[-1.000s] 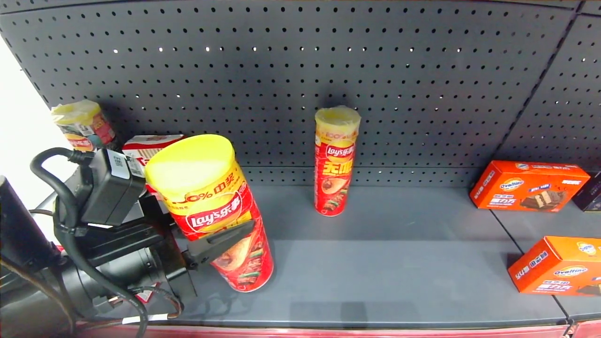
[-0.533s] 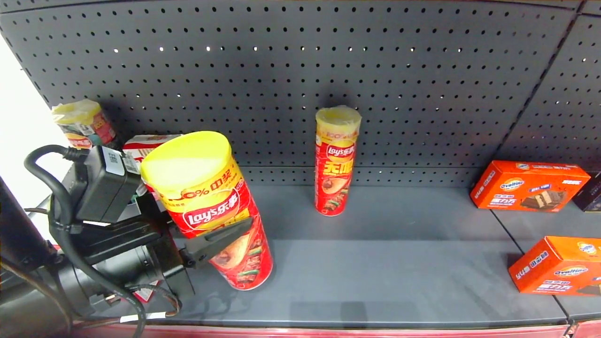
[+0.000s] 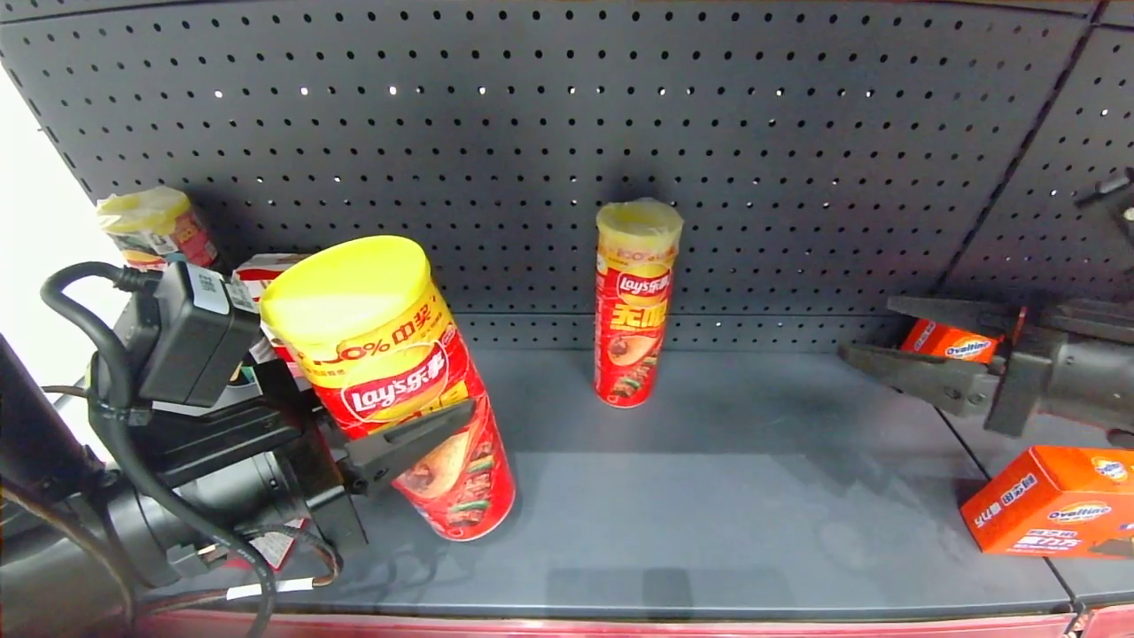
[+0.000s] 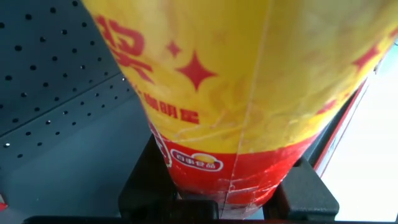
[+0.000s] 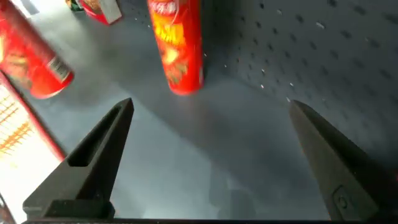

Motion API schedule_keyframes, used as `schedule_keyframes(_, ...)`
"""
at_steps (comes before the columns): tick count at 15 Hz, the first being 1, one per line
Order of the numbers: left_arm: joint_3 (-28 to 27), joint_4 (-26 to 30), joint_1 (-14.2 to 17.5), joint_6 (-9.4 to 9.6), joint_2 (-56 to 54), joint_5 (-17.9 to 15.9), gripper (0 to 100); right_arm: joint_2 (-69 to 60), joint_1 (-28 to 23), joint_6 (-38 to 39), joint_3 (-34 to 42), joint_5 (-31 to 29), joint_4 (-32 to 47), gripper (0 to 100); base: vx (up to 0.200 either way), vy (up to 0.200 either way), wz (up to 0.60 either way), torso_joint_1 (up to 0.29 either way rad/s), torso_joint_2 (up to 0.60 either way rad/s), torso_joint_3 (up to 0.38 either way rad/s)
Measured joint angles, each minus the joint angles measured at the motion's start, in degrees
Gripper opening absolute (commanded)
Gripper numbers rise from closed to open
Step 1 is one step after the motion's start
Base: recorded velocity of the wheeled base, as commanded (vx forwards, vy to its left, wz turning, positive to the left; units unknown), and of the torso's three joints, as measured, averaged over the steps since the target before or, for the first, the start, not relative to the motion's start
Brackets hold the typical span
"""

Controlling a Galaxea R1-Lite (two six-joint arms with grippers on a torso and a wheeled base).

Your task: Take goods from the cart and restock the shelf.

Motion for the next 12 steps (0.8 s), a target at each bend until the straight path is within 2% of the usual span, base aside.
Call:
schedule_keyframes(4,0.0,0.0,1.2,-0.10,0.0,0.0,0,10.5,3.1,-2.1,-8.1,7.9,-1.4,100,0.000,0.000,0.00,0.000,0.00,0.000)
schedule_keyframes(6,0.1,0.1,1.3,-0.10,0.1,0.0,0,12.8,3.8,-2.9,-8.7,10.3,-1.4,100,0.000,0.000,0.00,0.000,0.00,0.000)
schedule_keyframes(8,0.4,0.1,1.3,-0.10,0.1,-0.1,0,14.5,3.9,-5.1,-8.9,17.7,-1.6,100,0.000,0.000,0.00,0.000,0.00,0.000)
schedule_keyframes(12,0.0,0.0,1.3,-0.07,0.4,0.0,0,18.7,3.6,-6.5,-9.8,22.3,-7.2,100,0.000,0.000,0.00,0.000,0.00,0.000)
